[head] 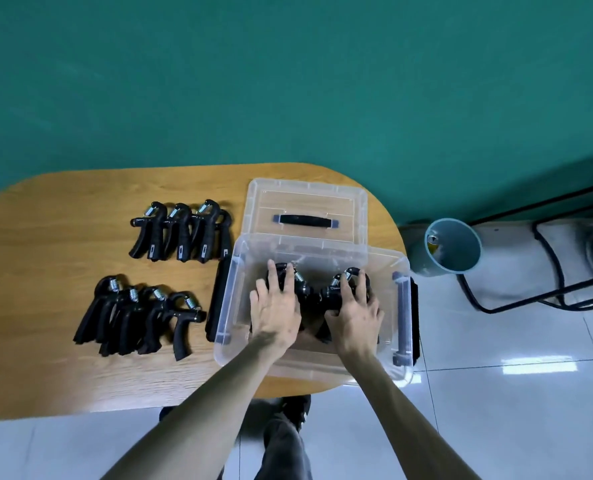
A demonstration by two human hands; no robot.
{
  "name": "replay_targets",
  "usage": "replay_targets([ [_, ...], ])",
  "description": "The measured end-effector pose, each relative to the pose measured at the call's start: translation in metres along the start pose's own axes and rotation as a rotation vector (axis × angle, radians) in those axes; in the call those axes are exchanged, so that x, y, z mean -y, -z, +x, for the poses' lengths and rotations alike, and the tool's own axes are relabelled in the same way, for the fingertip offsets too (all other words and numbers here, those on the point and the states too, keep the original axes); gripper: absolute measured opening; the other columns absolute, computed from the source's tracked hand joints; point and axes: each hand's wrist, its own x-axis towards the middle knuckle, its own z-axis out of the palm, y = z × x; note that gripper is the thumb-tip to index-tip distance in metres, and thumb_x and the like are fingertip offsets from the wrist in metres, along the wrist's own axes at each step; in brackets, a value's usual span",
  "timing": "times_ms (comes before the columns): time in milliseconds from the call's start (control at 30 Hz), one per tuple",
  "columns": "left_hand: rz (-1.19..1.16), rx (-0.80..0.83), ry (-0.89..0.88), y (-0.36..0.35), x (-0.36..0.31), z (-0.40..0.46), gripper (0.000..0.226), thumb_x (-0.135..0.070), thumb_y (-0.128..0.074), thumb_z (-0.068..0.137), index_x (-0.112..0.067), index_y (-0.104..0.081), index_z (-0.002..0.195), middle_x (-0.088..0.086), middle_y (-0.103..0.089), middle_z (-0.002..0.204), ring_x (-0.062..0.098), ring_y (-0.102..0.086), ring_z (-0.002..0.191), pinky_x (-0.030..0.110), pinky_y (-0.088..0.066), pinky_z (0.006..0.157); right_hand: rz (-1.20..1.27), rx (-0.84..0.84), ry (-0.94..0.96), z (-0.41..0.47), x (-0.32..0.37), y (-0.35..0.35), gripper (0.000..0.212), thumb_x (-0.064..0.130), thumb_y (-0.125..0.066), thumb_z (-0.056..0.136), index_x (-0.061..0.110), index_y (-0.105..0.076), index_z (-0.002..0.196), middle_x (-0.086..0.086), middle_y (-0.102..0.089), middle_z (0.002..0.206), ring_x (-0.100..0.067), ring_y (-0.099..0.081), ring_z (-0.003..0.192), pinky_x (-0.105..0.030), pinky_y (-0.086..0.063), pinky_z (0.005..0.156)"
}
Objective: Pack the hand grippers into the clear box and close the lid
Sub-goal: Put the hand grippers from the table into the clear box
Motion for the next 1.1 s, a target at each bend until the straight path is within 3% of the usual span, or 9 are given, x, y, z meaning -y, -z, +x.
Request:
replay_targets([
  [233, 0.036, 0.025, -0.001, -0.029, -0.002, 0.006, 0.072, -0.019, -0.047, 0.101, -0.021, -0.009, 0.162, 0.020, -0.001, 0.168, 0.029, -0.043, 0.112, 0.040, -0.039, 0.095, 0.068, 0.085, 0.098, 0.014, -0.015, -0.029, 0.078, 0.018, -0.061, 0.085, 0.018, -0.026, 0.154, -0.013, -0.004, 0.165, -0.048, -0.032, 0.131, -0.057, -0.036, 0.101],
  [467, 0.040, 0.013, 0.012, -0.035, -0.007, 0.009, 0.075, -0.015, -0.049, 0.100, -0.020, -0.006, 0.162, 0.022, 0.005, 0.167, 0.028, -0.043, 0.112, 0.039, -0.041, 0.095, 0.148, 0.136, 0.201, 0.019, -0.027, -0.039, 0.082, 0.007, -0.055, 0.087, 0.020, -0.014, 0.157, -0.008, 0.015, 0.165, -0.043, -0.003, 0.148, -0.067, -0.029, 0.106],
  [667, 0.023, -0.010, 0.026, -0.043, -0.006, 0.009, 0.076, -0.018, -0.051, 0.102, -0.021, -0.005, 0.162, 0.021, 0.007, 0.168, 0.029, -0.045, 0.111, 0.041, -0.043, 0.091, 0.099, 0.124, 0.193, 0.023, -0.030, -0.045, 0.098, -0.009, -0.052, 0.084, 0.029, 0.002, 0.157, -0.003, 0.028, 0.161, -0.043, 0.009, 0.149, -0.065, -0.021, 0.114],
  [800, -0.038, 0.008, 0.059, -0.029, -0.004, 0.005, 0.068, -0.037, -0.037, 0.106, -0.020, -0.003, 0.162, 0.018, 0.004, 0.169, 0.031, -0.040, 0.128, 0.044, -0.038, 0.101, 0.049, 0.057, 0.141, 0.016, -0.021, -0.033, 0.067, 0.033, -0.043, 0.102, 0.033, -0.005, 0.157, -0.008, 0.009, 0.166, -0.040, 0.005, 0.150, -0.062, -0.013, 0.116],
  [900, -0.019, -0.001, 0.010, -0.006, 0.001, 0.000, 0.063, -0.040, -0.027, 0.107, -0.019, -0.005, 0.162, 0.014, -0.011, 0.169, 0.032, -0.032, 0.142, 0.046, -0.033, 0.109, -0.022, 0.002, 0.144, 0.007, -0.008, -0.019, 0.059, 0.036, -0.041, 0.101, 0.027, -0.020, 0.156, -0.015, -0.010, 0.165, -0.041, -0.010, 0.149, -0.059, -0.020, 0.116],
  [1000, 0.038, -0.089, -0.090, 0.020, 0.012, -0.005, 0.062, -0.039, -0.028, 0.106, -0.017, -0.011, 0.161, 0.011, -0.030, 0.163, 0.033, -0.032, 0.144, 0.049, -0.030, 0.113, -0.078, -0.053, 0.168, 0.002, 0.011, -0.004, 0.054, 0.036, -0.036, 0.098, 0.023, -0.035, 0.151, -0.019, -0.027, 0.159, -0.042, -0.027, 0.144, -0.057, -0.031, 0.111],
  [1100, 0.083, -0.110, -0.147, 0.042, 0.027, -0.008, 0.063, -0.039, -0.023, 0.105, -0.017, -0.006, 0.162, 0.012, -0.025, 0.165, 0.034, -0.026, 0.147, 0.050, -0.025, 0.116, -0.108, -0.095, 0.217, -0.004, 0.036, 0.013, 0.054, 0.037, -0.037, 0.097, 0.023, -0.038, 0.149, -0.019, -0.031, 0.157, -0.042, -0.035, 0.139, -0.056, -0.039, 0.104],
])
